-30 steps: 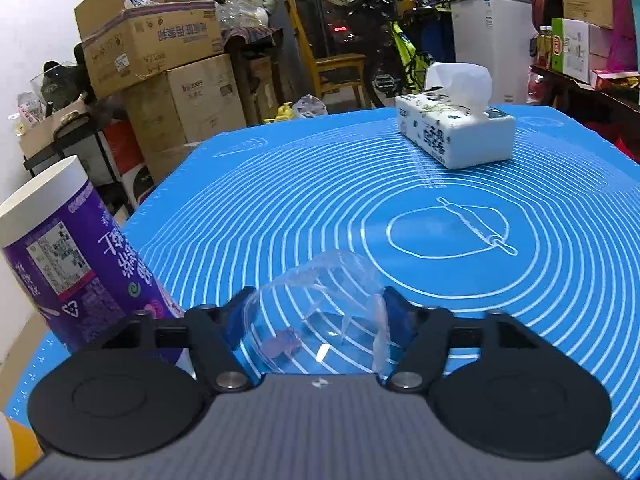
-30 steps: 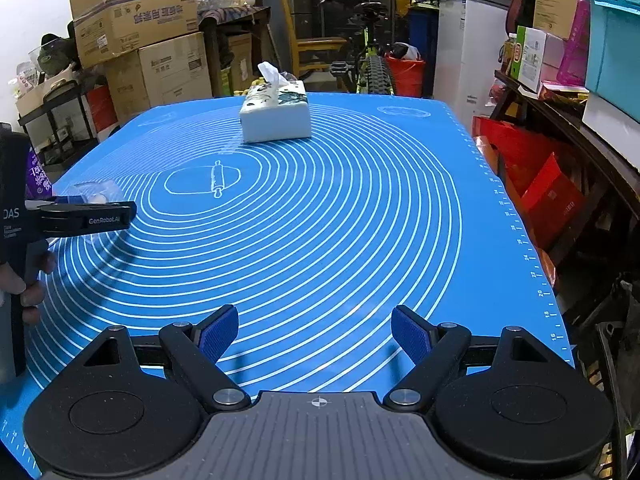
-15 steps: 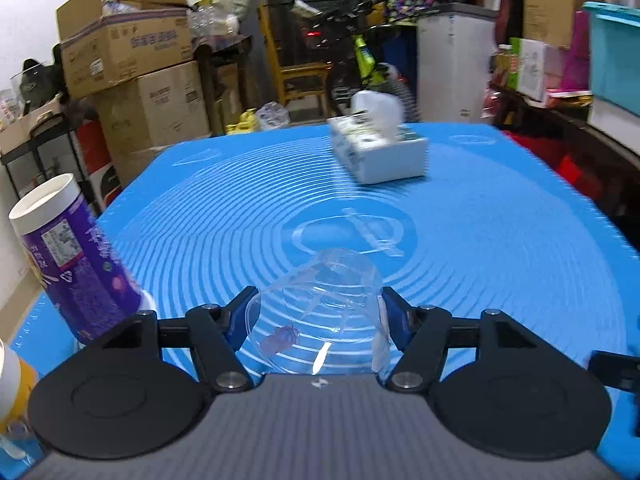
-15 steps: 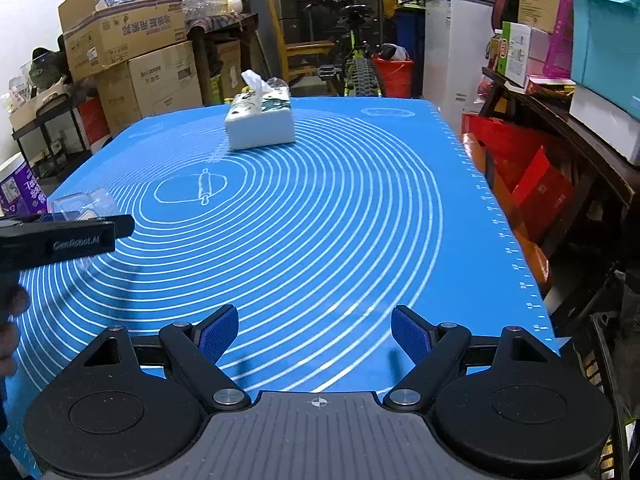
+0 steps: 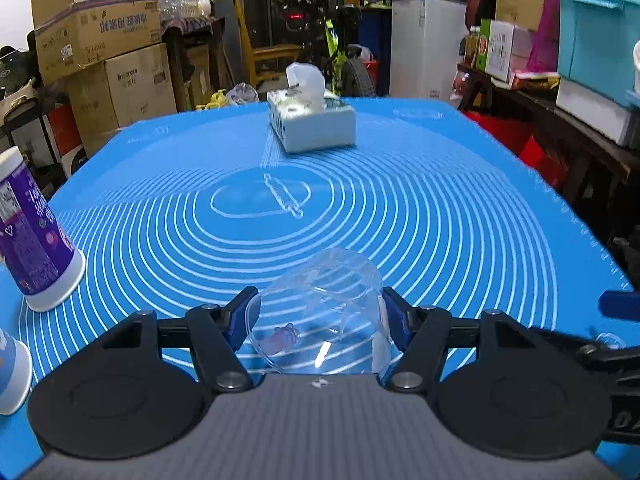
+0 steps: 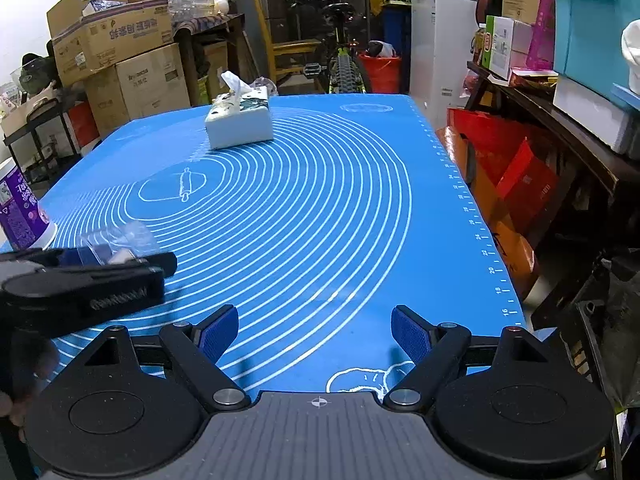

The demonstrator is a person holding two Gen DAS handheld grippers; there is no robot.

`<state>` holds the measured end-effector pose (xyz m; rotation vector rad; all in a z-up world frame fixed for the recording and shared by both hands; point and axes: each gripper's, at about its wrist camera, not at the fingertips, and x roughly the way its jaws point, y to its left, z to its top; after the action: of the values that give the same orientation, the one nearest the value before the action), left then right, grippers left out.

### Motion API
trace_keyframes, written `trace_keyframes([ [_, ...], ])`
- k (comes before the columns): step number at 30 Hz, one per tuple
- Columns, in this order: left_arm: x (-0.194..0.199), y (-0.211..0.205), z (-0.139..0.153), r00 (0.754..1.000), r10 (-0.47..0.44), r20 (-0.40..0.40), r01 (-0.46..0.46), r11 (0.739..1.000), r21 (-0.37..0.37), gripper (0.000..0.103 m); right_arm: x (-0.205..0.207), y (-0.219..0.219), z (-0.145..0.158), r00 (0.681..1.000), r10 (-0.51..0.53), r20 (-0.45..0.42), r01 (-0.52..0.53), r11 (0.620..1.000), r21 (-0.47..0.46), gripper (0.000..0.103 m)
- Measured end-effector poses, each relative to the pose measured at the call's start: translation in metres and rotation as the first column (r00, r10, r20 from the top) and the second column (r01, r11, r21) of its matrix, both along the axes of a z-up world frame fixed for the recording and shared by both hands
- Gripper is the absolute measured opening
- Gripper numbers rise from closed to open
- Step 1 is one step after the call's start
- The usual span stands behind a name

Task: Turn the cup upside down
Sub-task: 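Close the left gripper on the clear cup and lift it, then pass the clear cup from the left gripper to the right gripper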

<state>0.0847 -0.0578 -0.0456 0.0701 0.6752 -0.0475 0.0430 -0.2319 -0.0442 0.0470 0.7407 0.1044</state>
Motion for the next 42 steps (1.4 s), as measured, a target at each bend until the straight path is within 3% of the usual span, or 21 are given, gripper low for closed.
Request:
trace_keyframes([
  [7, 0.001, 0.005, -0.006, 1.000, 0.010, -0.025, -0.010, 1.000, -0.006, 0.071, -0.001, -0.001, 0.000, 1.000, 0.001, 0.001, -0.001, 1.000, 0.002, 0.086],
  [15, 0.002, 0.006, -0.006, 0.999, 0.013, -0.041, -0.013, 1.000, -0.012, 0.091, -0.001, -0.001, 0.001, 1.000, 0.004, 0.004, -0.004, 1.000, 0.001, 0.086],
  [20, -0.003, 0.005, -0.003, 1.000, 0.001, -0.016, -0.002, 1.000, -0.030, 0.097, -0.002, -0.002, 0.003, 1.000, 0.005, 0.008, -0.005, 1.000, 0.000, 0.086],
  [33, -0.020, 0.023, 0.032, 0.999, 0.023, 0.022, -0.020, 0.993, -0.117, 0.098, -0.006, 0.002, 0.029, 0.998, 0.032, 0.055, -0.033, 0.999, 0.018, 0.086],
  [38, -0.022, 0.036, 0.048, 0.998, 0.055, 0.028, -0.054, 0.998, -0.029, 0.098, 0.000, 0.010, 0.047, 0.995, 0.069, 0.071, -0.073, 0.996, 0.058, 0.086],
  [42, -0.016, 0.056, 0.059, 0.992, 0.118, 0.053, -0.118, 0.993, -0.007, 0.098, 0.014, 0.022, 0.052, 0.994, 0.097, 0.043, -0.101, 0.990, 0.099, 0.086],
])
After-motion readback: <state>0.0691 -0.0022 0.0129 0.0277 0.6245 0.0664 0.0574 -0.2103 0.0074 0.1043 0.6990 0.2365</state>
